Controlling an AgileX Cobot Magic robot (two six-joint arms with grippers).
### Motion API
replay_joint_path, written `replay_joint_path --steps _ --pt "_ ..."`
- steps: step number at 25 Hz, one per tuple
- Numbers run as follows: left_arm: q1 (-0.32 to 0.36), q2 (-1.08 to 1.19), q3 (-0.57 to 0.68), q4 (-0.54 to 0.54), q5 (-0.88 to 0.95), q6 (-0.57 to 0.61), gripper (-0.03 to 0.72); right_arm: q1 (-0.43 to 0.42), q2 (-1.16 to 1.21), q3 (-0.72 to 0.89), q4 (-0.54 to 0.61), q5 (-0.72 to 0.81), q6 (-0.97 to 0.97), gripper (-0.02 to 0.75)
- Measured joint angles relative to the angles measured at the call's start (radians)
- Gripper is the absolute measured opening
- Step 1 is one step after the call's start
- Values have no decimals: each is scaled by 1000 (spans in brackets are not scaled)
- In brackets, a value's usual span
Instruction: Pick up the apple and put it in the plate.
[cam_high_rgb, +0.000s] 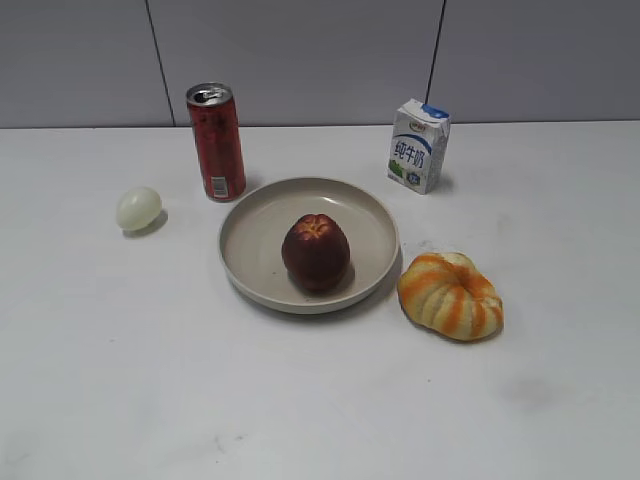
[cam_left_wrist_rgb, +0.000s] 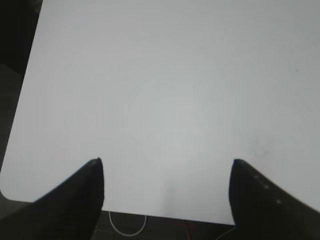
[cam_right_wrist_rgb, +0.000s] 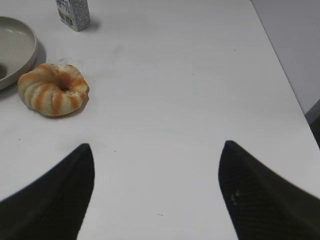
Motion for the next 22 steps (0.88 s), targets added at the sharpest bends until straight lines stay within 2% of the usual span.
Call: replay_joint_path --steps 6,22 --pt "0 -137 1 2 -24 0 585 0 0 0 0 0 0 585" --pt "0 -139 1 2 -24 0 572 0 0 0 0 -1 0 585"
